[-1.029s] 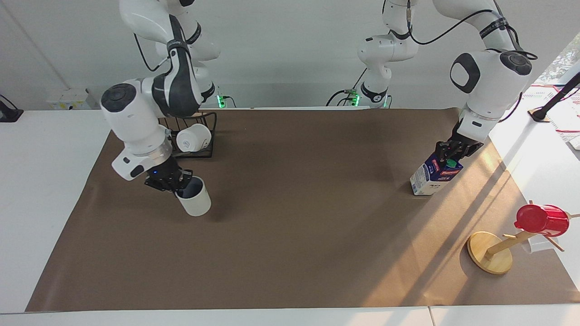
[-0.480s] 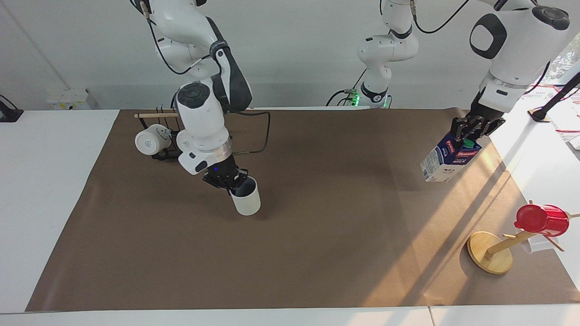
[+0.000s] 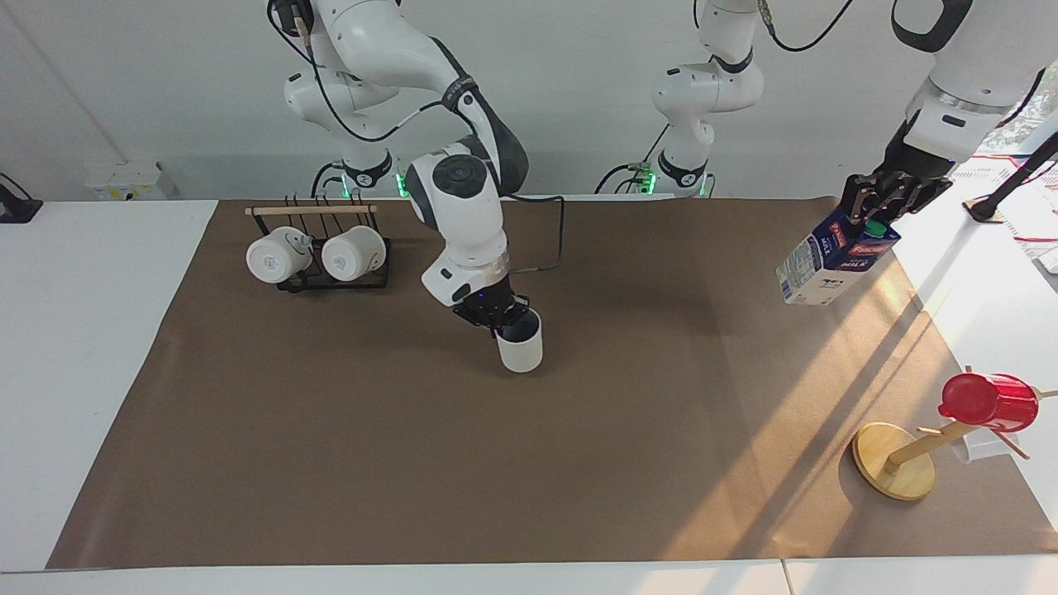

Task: Place cup and milk on table
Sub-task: 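Lift the carton with the left gripper while the right gripper carries the mug inward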

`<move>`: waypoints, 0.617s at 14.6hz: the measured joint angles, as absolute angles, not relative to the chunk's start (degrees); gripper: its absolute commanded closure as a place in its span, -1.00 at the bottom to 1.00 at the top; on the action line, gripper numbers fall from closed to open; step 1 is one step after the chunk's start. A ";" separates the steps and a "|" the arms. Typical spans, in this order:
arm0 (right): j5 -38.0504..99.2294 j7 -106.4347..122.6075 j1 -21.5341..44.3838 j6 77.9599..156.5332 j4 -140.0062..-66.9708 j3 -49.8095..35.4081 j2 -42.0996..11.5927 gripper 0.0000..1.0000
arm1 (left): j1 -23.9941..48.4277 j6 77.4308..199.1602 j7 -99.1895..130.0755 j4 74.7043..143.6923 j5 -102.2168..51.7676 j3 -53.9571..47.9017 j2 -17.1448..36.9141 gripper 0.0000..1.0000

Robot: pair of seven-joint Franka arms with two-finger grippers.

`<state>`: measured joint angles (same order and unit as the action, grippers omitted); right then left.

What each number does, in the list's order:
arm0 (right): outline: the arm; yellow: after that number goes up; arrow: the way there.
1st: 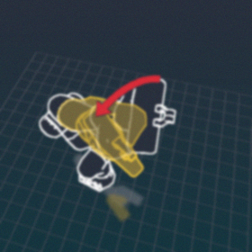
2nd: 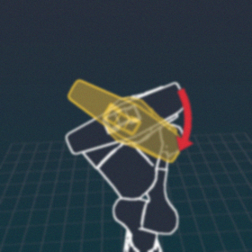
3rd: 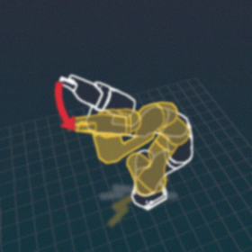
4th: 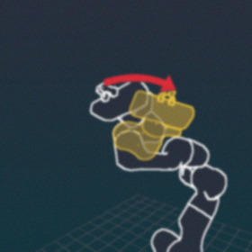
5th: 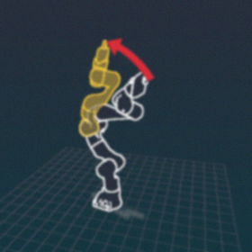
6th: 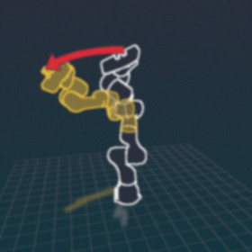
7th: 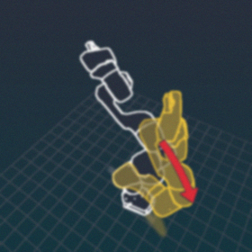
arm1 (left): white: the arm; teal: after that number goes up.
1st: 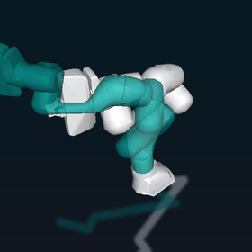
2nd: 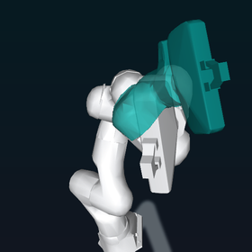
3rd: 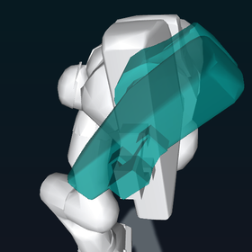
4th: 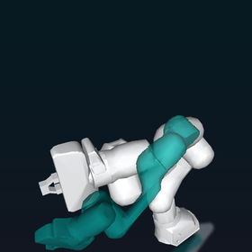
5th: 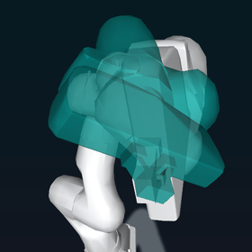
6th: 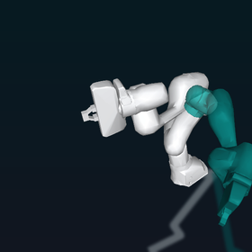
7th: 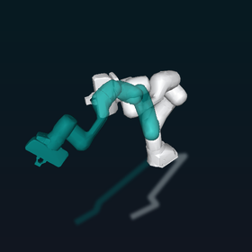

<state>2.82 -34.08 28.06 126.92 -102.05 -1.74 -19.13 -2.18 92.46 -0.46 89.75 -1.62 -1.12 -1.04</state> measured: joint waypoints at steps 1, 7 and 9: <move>2.82 -34.24 28.32 126.91 -102.05 -1.74 -19.66 1.00 | -2.12 92.39 -0.46 89.62 -1.62 -1.12 -0.71 1.00; 2.78 -34.24 28.30 123.50 -102.29 -1.62 -20.32 1.00 | -1.71 92.34 -0.45 89.61 -1.28 -1.19 -0.62 1.00; 2.78 -34.24 28.30 122.84 -102.29 -1.62 -20.32 1.00 | -1.68 92.34 -0.45 89.61 -0.83 -1.23 -0.62 1.00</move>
<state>2.78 -34.24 28.30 122.84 -102.29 -1.62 -20.32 -1.68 92.34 -0.45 89.61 -0.83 -1.23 -0.62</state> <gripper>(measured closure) 0.956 0.595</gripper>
